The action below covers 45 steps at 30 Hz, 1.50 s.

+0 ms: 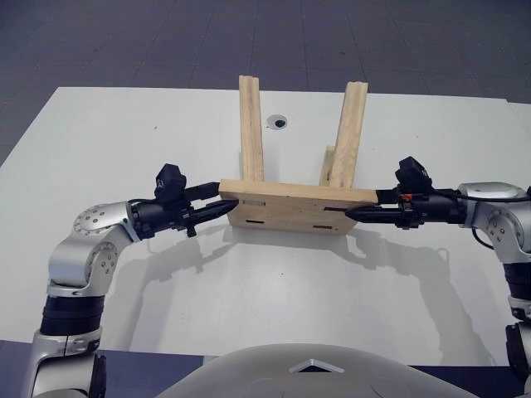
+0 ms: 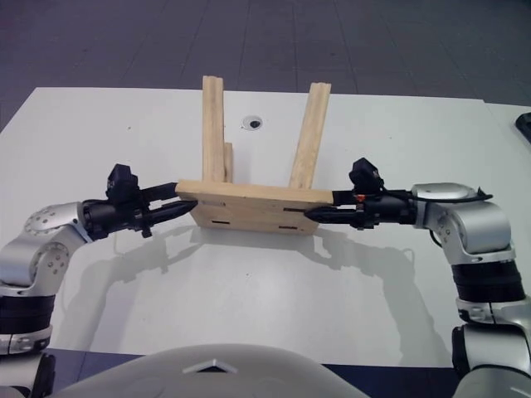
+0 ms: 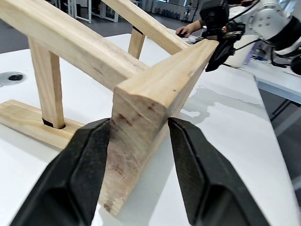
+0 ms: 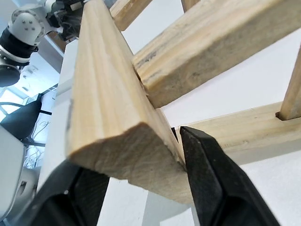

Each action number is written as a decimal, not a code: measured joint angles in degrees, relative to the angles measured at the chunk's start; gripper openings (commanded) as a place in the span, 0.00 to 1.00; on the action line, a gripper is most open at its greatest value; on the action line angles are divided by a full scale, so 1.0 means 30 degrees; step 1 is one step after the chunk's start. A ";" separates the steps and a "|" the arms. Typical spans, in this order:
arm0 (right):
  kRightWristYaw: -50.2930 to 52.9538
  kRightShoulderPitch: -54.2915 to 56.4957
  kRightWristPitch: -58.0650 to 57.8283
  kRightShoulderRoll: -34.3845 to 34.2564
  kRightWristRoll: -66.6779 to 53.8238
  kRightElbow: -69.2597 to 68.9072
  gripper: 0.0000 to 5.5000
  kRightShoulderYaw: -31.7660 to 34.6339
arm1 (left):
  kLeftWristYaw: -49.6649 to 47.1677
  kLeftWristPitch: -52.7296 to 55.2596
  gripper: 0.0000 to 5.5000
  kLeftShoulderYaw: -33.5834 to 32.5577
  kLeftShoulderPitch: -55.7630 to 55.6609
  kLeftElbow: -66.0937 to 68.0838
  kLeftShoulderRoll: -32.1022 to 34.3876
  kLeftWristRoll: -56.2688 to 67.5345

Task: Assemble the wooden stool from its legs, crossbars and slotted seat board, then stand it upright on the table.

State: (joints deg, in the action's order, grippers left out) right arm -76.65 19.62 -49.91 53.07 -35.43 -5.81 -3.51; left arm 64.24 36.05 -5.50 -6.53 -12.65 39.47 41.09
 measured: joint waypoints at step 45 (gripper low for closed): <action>3.0350 1.3636 -0.4409 -1.7814 -0.4971 0.6185 0.97 1.8321 | -1.0000 -0.0732 0.95 -0.5774 -1.4390 1.4062 -0.6104 0.3359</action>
State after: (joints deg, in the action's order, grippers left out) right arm 14.40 60.53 -63.14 -0.37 -50.34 12.74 51.46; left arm 34.24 33.86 -22.82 -49.70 29.54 21.16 51.17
